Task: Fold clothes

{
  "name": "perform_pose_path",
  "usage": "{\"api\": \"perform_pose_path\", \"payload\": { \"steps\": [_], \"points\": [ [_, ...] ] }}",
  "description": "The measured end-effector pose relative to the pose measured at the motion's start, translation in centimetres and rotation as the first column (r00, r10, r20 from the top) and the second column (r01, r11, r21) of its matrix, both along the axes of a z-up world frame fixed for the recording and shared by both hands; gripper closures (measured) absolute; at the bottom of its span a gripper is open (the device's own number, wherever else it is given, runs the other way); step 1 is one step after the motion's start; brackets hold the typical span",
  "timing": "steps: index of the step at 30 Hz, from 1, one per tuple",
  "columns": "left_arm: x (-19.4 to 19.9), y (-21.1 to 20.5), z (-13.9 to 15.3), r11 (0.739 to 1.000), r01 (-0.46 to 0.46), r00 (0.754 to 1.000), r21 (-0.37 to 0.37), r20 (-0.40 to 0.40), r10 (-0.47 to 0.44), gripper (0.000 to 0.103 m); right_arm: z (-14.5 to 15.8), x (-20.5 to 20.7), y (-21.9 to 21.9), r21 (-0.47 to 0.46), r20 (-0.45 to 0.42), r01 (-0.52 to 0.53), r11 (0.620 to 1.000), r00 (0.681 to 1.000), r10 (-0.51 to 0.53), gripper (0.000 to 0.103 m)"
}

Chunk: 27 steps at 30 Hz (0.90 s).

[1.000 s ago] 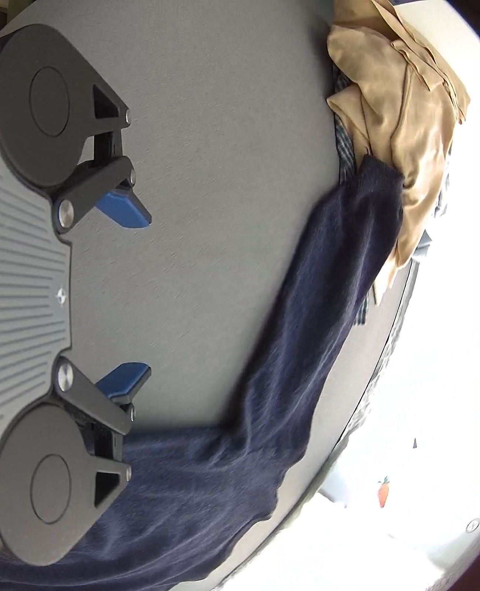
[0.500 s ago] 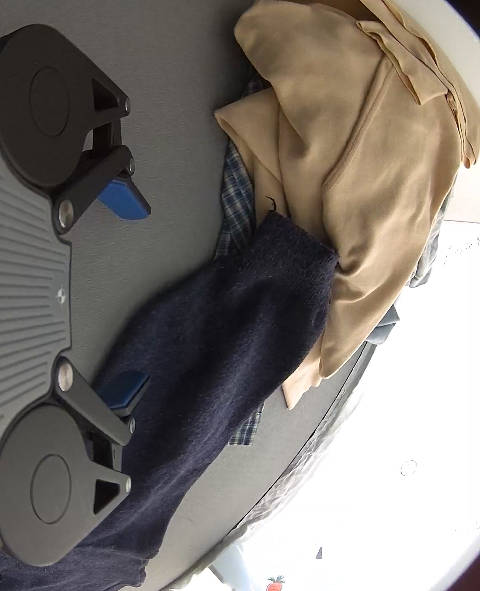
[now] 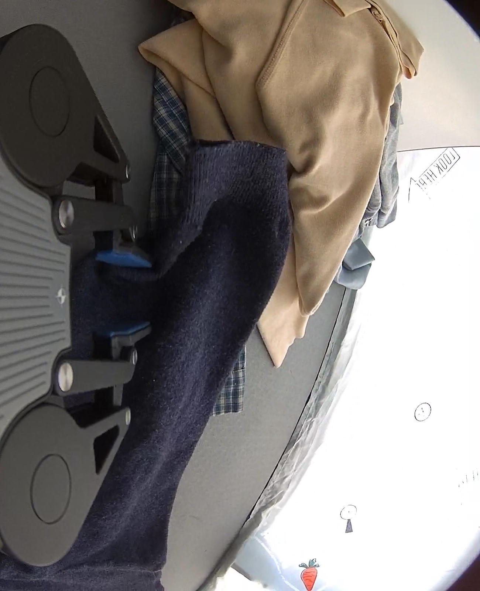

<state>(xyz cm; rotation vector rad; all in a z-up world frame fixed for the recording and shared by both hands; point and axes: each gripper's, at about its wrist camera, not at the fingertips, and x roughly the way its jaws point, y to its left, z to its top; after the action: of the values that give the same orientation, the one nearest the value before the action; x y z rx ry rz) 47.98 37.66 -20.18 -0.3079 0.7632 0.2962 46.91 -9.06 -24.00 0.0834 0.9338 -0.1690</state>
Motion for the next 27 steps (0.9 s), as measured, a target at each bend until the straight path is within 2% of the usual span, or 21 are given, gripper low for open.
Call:
{"api": "perform_pose_path", "payload": {
  "steps": [1,3,5,7,9,11,12,13,14,15,16,18,19,21,23,25,27],
  "points": [
    [0.2,-0.5,0.4,1.0,0.02,1.0,-0.019,0.015,-0.02,0.095,0.0,0.0,0.0,0.0,0.003,-0.001,1.0,1.0,0.001,0.0],
    [0.7,-1.4,1.3,0.997,0.061,0.997,-0.057,0.046,-0.058,0.103,-0.1,-0.1,0.0,0.001,0.01,-0.005,1.0,1.0,0.005,0.0],
    [1.4,-4.1,2.7,0.986,0.157,0.984,-0.059,0.096,-0.151,0.103,-0.1,-0.3,0.0,0.001,0.017,-0.006,1.0,1.0,0.006,0.0],
    [1.9,-8.1,3.9,0.953,0.299,0.947,-0.05,0.14,-0.29,0.103,-0.1,-0.3,0.0,0.001,0.019,-0.007,1.0,1.0,0.007,0.0],
    [2.4,-12.3,4.7,0.901,0.431,0.892,-0.04,0.169,-0.419,0.101,0.0,-0.4,0.0,0.001,0.022,-0.008,1.0,1.0,0.008,0.0],
    [2.5,-15.9,4.5,0.861,0.507,0.854,-0.031,0.156,-0.497,0.095,-0.1,-0.6,0.0,0.001,0.031,-0.014,1.0,0.999,0.014,0.0],
    [2.6,-17.3,4.3,0.847,0.53,0.841,-0.039,0.146,-0.52,0.087,-0.1,-0.7,-0.1,0.002,0.035,-0.021,1.0,0.999,0.021,0.0],
    [2.7,-17.9,3.8,0.845,0.531,0.844,-0.066,0.132,-0.52,0.082,-0.1,-0.9,-0.1,0.002,0.039,-0.029,1.0,0.999,0.029,0.0],
    [2.8,-17.9,3.3,0.847,0.523,0.851,-0.098,0.121,-0.511,0.071,-0.1,-1.1,-0.2,0.003,0.043,-0.038,0.999,0.998,0.038,0.0],
    [2.7,-17.5,2.8,0.851,0.509,0.86,-0.128,0.11,-0.498,0.061,-0.2,-1.3,-0.3,0.003,0.046,-0.047,0.999,0.998,0.047,0.0],
    [2.6,-16.8,2.3,0.861,0.486,0.874,-0.151,0.1,-0.475,0.055,-0.2,-1.5,-0.3,0.003,0.05,-0.054,0.999,0.997,0.054,0.0],
    [2.0,-14.6,1.4,0.899,0.404,0.915,-0.167,0.082,-0.395,0.028,-0.2,-1.8,-0.3,0.002,0.062,-0.061,0.998,0.996,0.061,0.0],
    [1.5,-13.1,1.1,0.923,0.349,0.937,-0.162,0.077,-0.341,0.023,-0.3,-2.0,-0.2,0.0,0.068,-0.061,0.998,0.996,0.061,0.0],
    [0.2,-10.2,0.6,0.96,0.238,0.971,-0.145,0.067,-0.23,0.014,-0.4,-2.1,-0.1,-0.003,0.081,-0.049,0.999,0.996,0.049,0.0],
    [-0.8,-7.4,0.2,0.983,0.135,0.991,-0.124,0.037,-0.131,0.008,-0.4,-2.1,0.1,-0.006,0.093,-0.032,0.999,0.995,0.032,0.0],
    [-1.9,-4.3,-0.3,0.994,0.026,1.0,-0.108,0.016,-0.025,0.007,-0.5,-2.0,0.3,-0.01,0.108,-0.016,1.0,0.994,0.017,0.0],
    [-2.8,-1.6,-0.8,0.992,-0.073,0.997,-0.104,-0.003,0.073,0.007,-0.7,-2.2,0.3,-0.016,0.13,-0.012,1.0,0.991,0.014,0.0]
  ]
}}
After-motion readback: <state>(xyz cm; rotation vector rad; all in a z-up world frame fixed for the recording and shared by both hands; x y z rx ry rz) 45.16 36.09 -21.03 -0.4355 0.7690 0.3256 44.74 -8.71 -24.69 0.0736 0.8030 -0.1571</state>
